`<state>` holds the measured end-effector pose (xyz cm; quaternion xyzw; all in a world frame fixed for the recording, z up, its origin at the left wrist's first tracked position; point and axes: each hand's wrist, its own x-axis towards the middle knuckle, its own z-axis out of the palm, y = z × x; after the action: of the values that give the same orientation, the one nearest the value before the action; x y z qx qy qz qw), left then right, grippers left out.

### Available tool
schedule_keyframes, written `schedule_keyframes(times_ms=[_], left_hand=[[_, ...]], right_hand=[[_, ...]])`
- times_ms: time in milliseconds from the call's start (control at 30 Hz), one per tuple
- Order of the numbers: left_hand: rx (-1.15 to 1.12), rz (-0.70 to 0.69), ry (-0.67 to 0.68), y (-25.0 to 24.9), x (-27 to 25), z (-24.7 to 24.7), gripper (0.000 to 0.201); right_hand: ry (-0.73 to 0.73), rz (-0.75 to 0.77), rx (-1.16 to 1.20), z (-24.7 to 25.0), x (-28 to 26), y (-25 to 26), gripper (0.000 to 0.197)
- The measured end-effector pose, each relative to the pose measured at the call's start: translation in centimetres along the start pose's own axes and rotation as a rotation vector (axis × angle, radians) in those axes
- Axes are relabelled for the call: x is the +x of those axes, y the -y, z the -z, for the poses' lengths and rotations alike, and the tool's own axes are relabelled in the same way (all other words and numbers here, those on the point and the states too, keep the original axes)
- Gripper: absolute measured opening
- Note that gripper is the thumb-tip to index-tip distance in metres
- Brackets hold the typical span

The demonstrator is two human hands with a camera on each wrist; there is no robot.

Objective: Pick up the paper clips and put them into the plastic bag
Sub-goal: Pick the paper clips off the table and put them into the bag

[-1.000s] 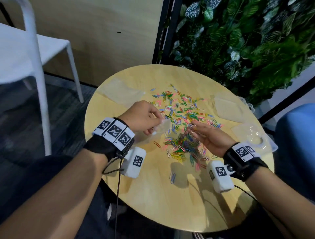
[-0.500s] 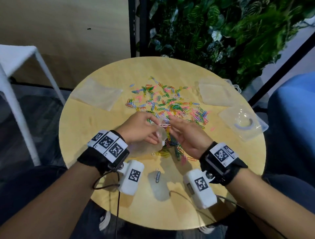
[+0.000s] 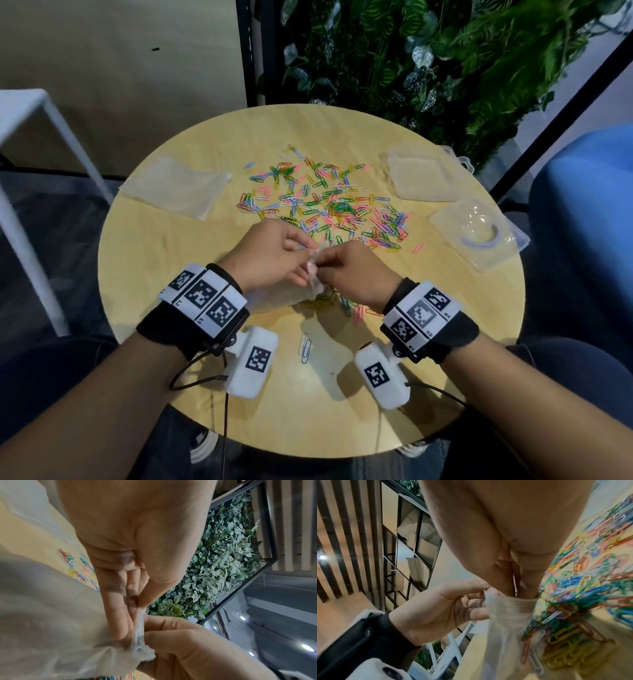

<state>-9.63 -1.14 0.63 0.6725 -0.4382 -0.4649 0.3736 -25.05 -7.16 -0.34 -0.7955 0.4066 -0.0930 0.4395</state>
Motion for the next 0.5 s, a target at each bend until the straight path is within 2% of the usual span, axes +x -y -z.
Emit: schedule_keyframes(times_ms=[133,200,300,367,400,500], left_hand=[[-0.016,0.007,-0.007,0.1,0.0,0.4,0.009],[-0.026,0.009,-0.017,0.0,0.0,0.7,0.011],[-0.038,0.004,-0.033,-0.2,-0.1,1.4,0.012],[-0.046,0.003,-0.042,-0.3,-0.3,1.9,0.012],[-0.049,0.004,-0.046,-0.3,-0.4,2.1,0.011],[-0.047,-0.001,-0.050,-0.2,-0.6,2.4,0.010]], right_hand=[[0.119,0.068,-0.187,0.7,0.0,0.5,0.027],[0.047,0.126,-0.187,1.5,-0.2,0.7,0.027],[-0.160,0.159,-0.063,3.4,-0.5,0.6,0.019],[-0.185,0.077,-0.106,5.0,-0.6,-0.3,0.018],[-0.131,-0.016,-0.204,5.6,-0.6,-1.0,0.027],[0.105,-0.311,-0.607,5.3,-0.8,-3.5,0.076]])
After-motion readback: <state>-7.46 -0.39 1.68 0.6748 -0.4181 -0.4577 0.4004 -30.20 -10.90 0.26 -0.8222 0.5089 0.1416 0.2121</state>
